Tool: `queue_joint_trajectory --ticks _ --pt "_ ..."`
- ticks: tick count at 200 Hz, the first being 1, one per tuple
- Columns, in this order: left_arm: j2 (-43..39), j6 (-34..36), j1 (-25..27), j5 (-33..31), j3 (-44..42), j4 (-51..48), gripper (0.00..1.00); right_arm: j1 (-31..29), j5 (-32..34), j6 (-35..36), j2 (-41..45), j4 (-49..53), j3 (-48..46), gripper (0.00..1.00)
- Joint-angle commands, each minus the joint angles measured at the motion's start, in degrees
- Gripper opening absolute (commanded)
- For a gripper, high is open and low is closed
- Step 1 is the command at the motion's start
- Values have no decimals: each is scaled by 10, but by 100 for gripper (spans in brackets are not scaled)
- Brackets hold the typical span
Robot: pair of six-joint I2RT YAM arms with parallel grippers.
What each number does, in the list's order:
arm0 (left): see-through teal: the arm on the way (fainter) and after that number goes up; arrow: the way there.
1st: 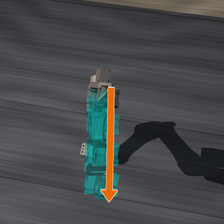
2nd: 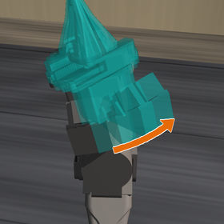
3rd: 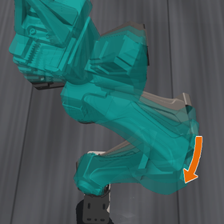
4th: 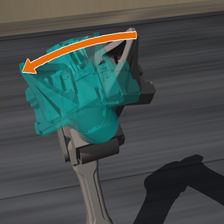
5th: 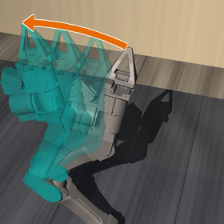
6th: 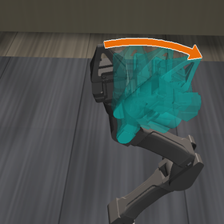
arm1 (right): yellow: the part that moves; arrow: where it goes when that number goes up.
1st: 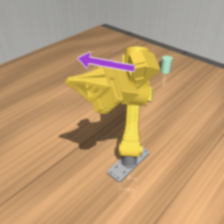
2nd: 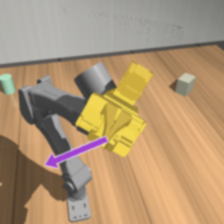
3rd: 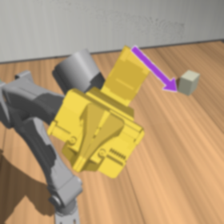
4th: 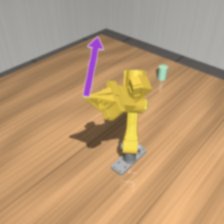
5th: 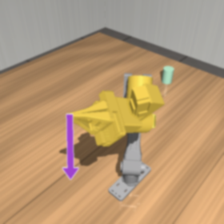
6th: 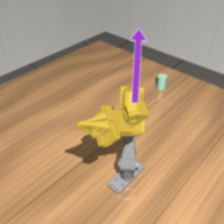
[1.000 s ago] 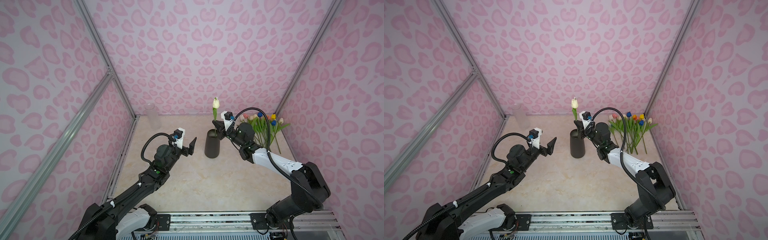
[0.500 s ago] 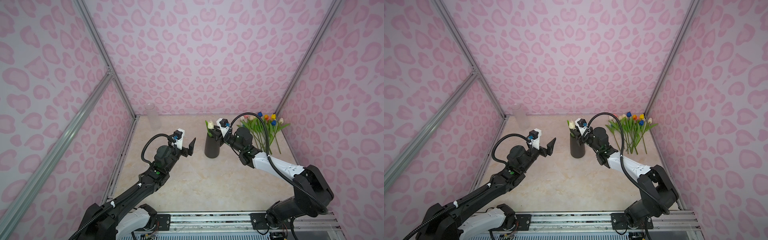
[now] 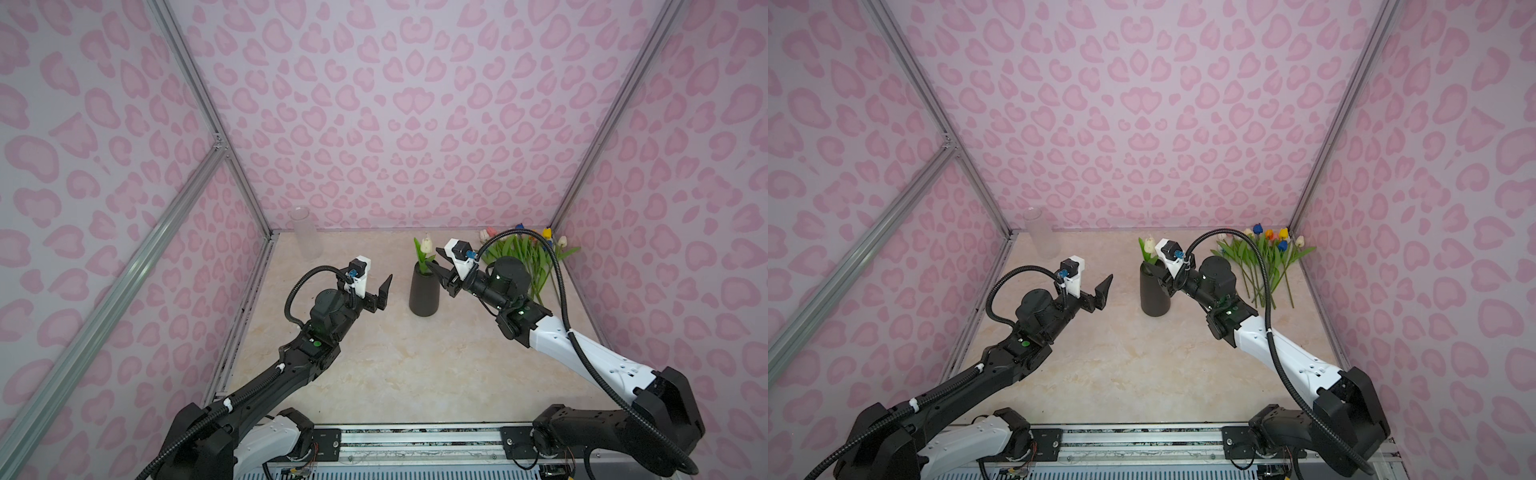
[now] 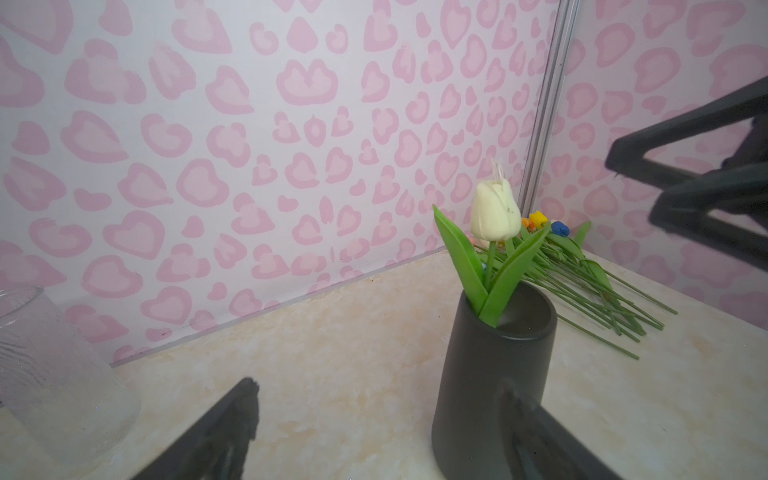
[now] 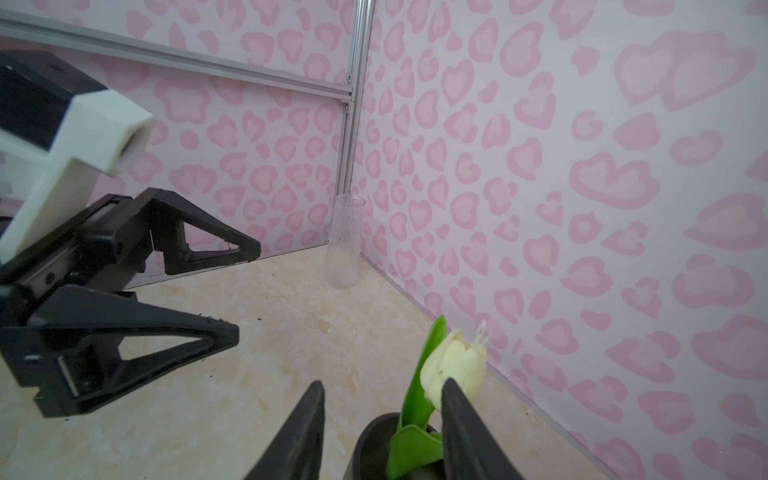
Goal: Arrange the flowers into the vase
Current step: 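Open the right gripper and withdraw it toward the tulip pile, then lower the right gripper onto the pile and close on a pale blue tulip stem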
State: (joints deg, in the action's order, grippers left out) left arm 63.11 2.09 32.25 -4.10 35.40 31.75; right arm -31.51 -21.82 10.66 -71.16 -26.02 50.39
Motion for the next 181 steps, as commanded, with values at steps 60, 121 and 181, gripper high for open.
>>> queue_joint_trajectory --ticks 60,121,181 --pt "2 73 2 171 50 -54 91 203 171 -171 -41 222 77 46" --pt "-10 65 9 195 22 -55 91 236 269 -175 -226 520 215 46" --pt "-33 65 13 177 -2 -64 92 246 263 -179 -323 526 223 47"
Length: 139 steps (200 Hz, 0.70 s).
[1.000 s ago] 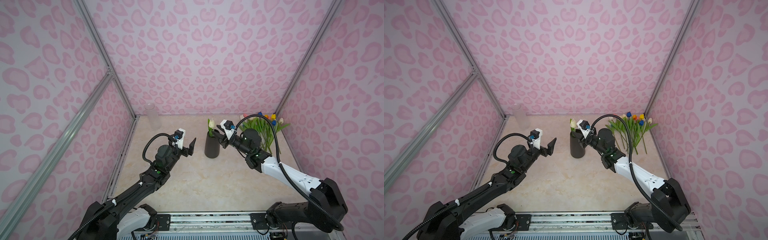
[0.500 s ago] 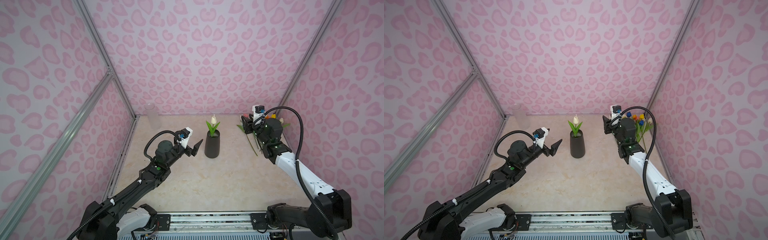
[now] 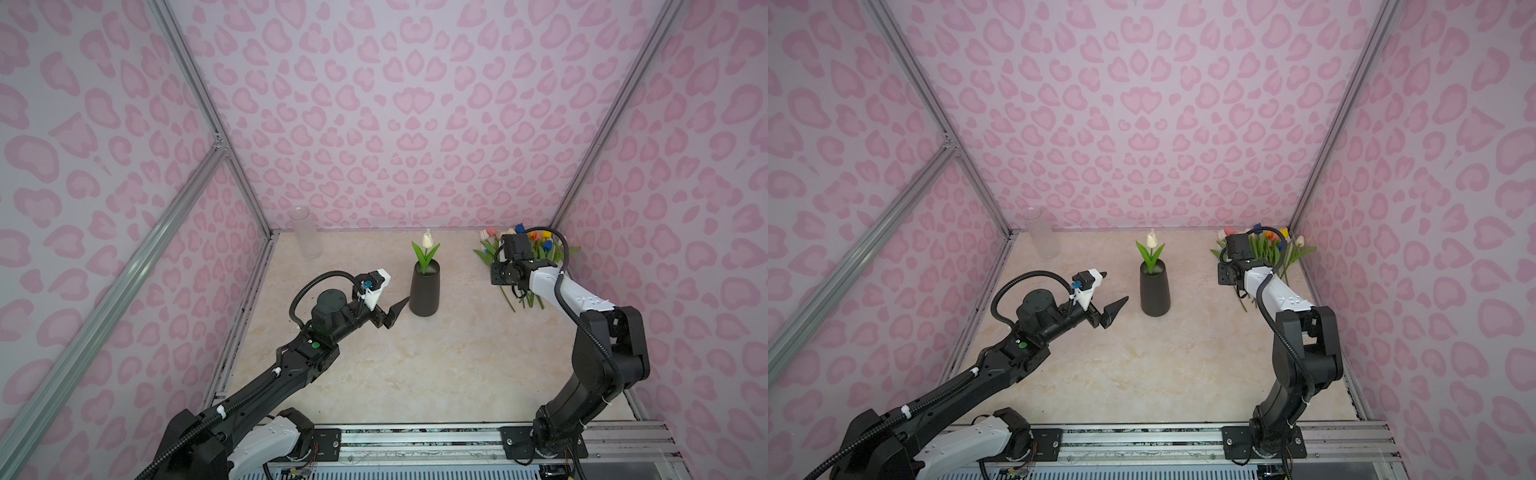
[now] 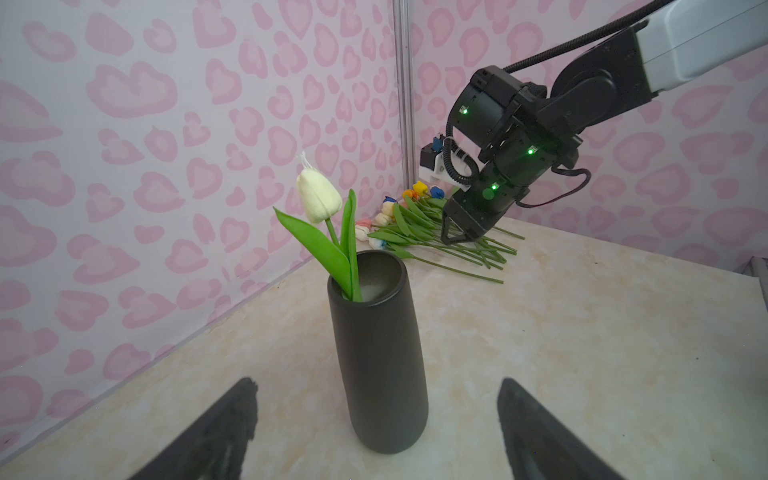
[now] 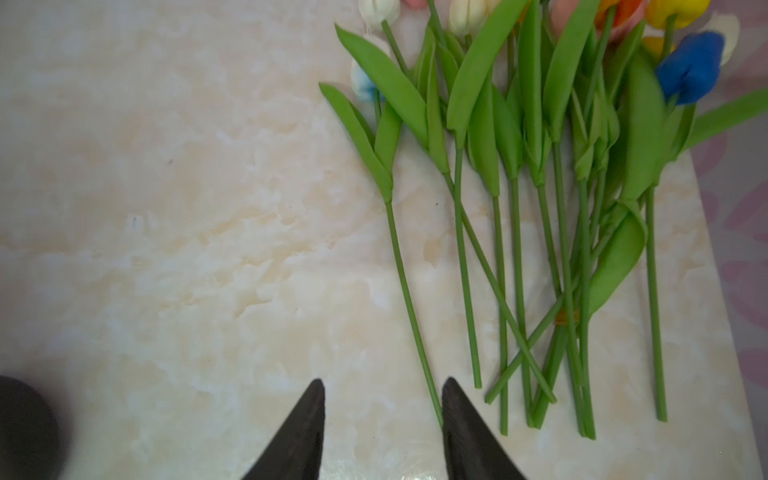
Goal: Arrange the flowers into the vase
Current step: 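Lower the right gripper onto the pile and close on a pale blue tulip stem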
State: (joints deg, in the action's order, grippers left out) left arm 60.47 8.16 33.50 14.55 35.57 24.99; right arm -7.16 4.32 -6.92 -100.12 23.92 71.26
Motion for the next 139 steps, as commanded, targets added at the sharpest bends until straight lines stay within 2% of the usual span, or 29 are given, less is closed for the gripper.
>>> queue_joint_trajectory --ticks 1,82,139 --pt "-6 4 1 -9 -3 3 92 3 2 -3 -35 27 15 47" --pt "32 4 3 -7 19 3 91 8 2 10 -136 36 80 45" --pt "39 1 7 -16 19 4 91 35 -34 -4 -180 19 117 45"
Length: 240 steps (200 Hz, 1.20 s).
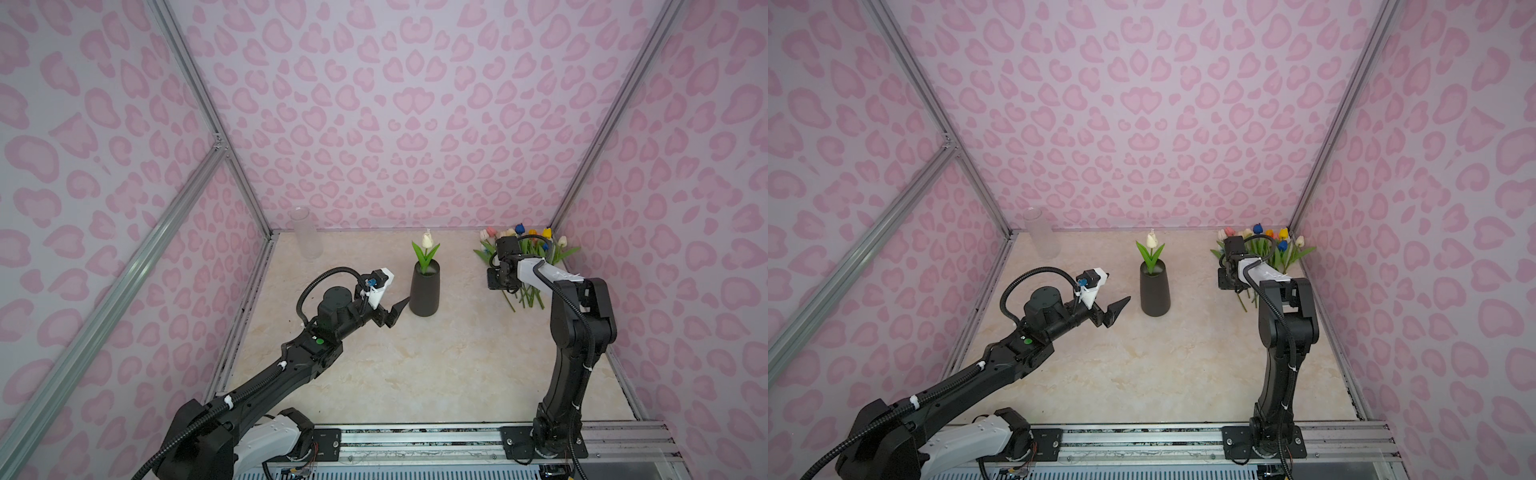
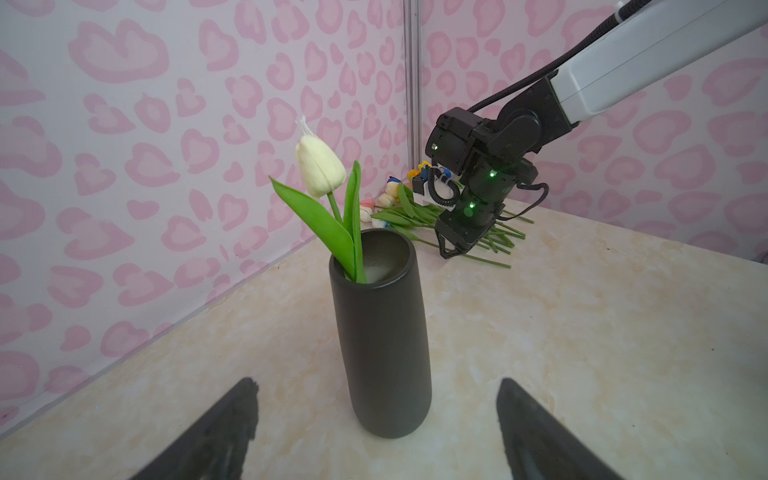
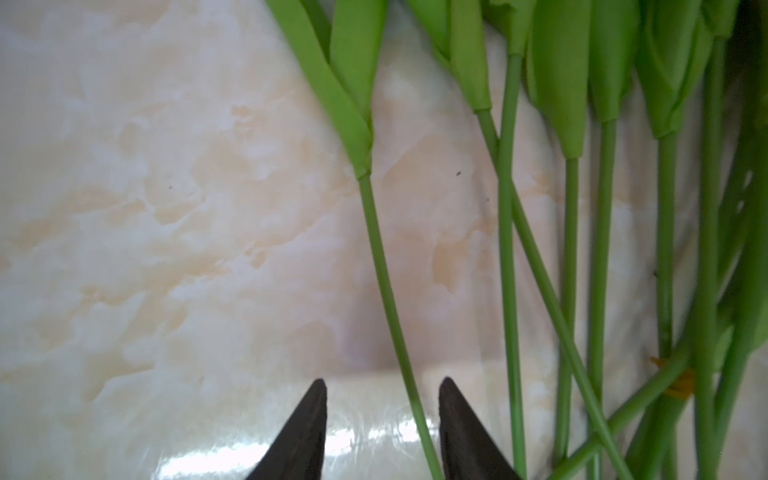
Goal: Arrange the flowers into the vase
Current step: 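Lower the right gripper onto the pile and close on a pale blue tulip stem, then lift the pale blue tulip with the right gripper and carry it toward the vase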
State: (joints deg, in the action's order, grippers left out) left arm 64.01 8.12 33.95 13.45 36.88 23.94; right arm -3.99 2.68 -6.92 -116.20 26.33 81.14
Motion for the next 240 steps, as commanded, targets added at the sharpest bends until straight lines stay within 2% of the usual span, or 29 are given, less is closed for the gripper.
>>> queue_joint_trajectory --ticks 1,38,109,148,199,240 --pt "3 2 2 -5 7 14 91 3 -17 -4 -20 -5 20 45" --pt "2 -4 4 -19 8 19 90 5 -25 12 -62 16 76 42" --pt "2 4 8 -19 14 11 90 -6 -34 18 -93 29 109 15" --pt "5 2 8 -33 14 15 90 -13 -66 26 -67 10 81 7" --pt "3 3 8 -39 14 27 89 -42 -115 68 -1 -9 45 3" --pt "-2 6 8 -43 17 29 89 -42 -184 59 48 -20 23 0"
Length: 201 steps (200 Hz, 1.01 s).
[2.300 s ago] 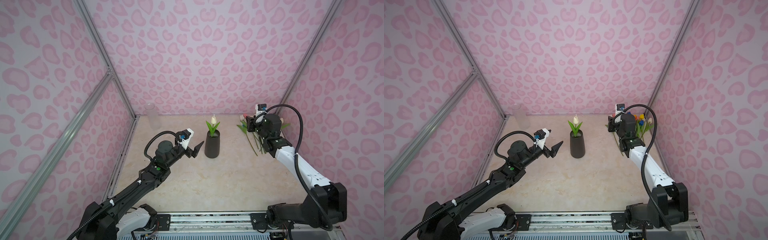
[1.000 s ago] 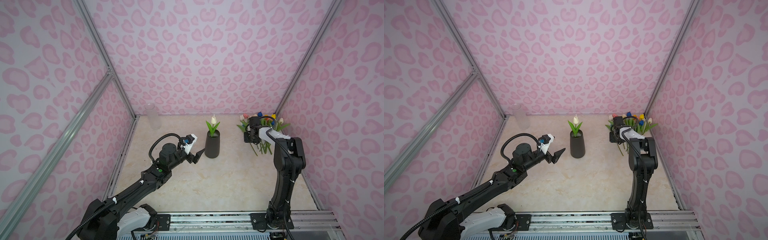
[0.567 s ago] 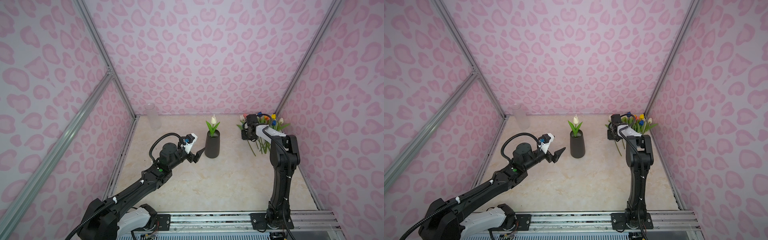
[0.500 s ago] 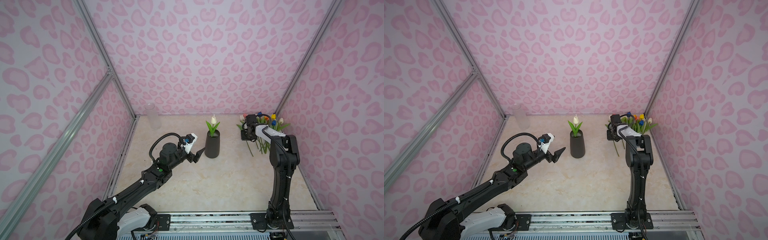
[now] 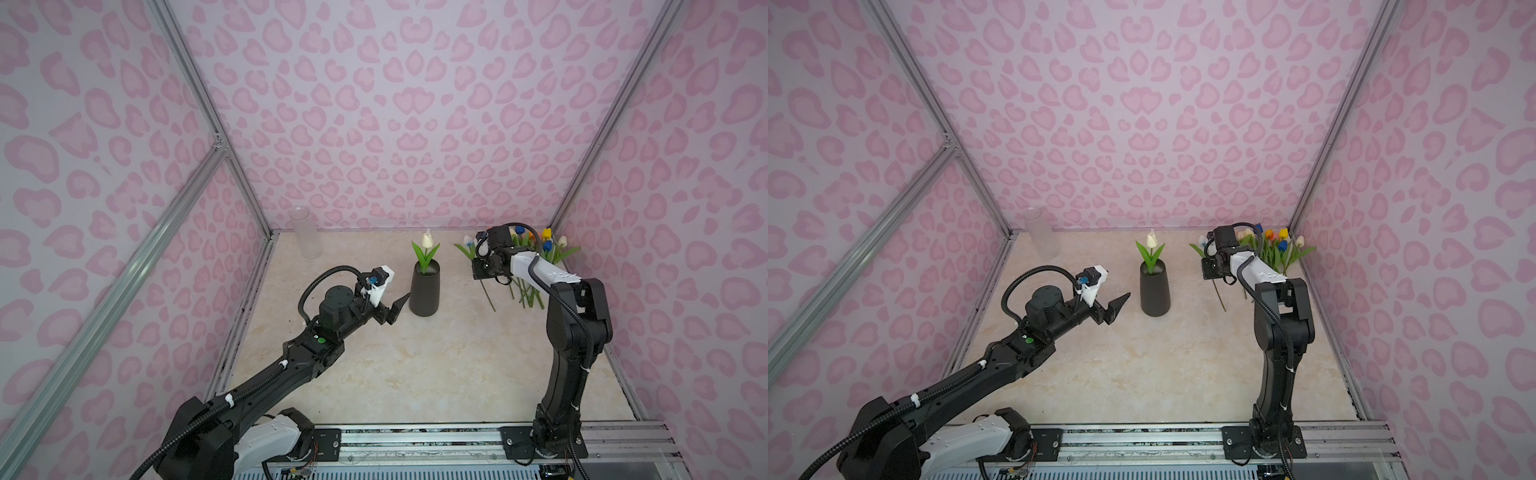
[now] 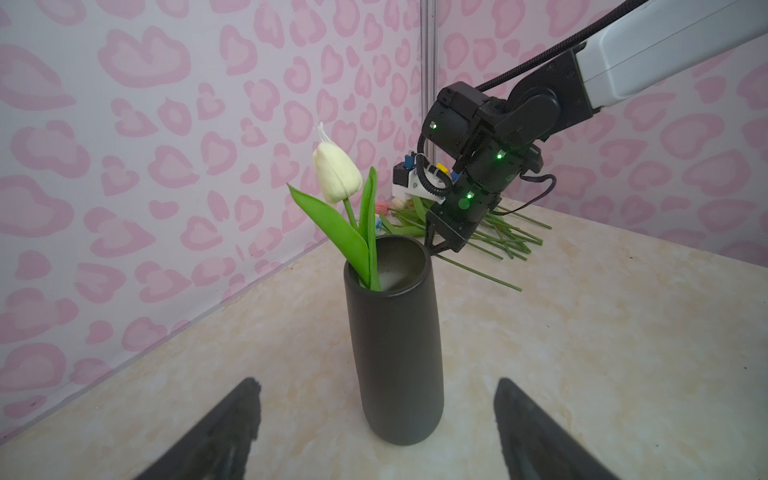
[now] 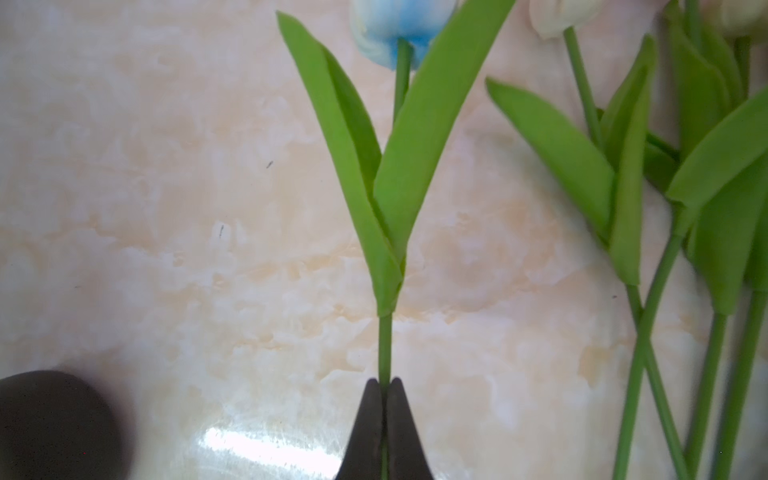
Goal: Arrange the flowers into the vase
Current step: 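Lift the pale blue tulip with the right gripper and carry it toward the vase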
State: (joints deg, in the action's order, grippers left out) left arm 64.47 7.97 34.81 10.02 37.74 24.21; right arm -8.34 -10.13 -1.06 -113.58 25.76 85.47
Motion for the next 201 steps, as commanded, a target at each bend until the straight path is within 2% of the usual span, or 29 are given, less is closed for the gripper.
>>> queue_joint_trajectory --ticks 1,42,77,100,135,159,201 --pt "-7 7 0 -10 9 26 89 1 -57 0 23 -14 -20 0" --pt "-24 5 0 -27 3 44 89 3 -129 7 95 -33 -36 0" --pt "-26 -4 0 -50 -7 72 89 -4 -200 7 197 -94 -74 0" --pt "-20 -3 0 -55 -6 84 88 -13 -246 -30 278 -204 -128 0" --pt "-20 -6 0 -55 -8 97 88 -21 -299 -161 384 -484 -249 0" --pt "-16 -3 0 -57 -13 99 88 -45 -296 -204 403 -583 -278 0" --pt "-28 -4 0 -62 -19 98 88 -126 -225 -170 427 -650 -292 0"
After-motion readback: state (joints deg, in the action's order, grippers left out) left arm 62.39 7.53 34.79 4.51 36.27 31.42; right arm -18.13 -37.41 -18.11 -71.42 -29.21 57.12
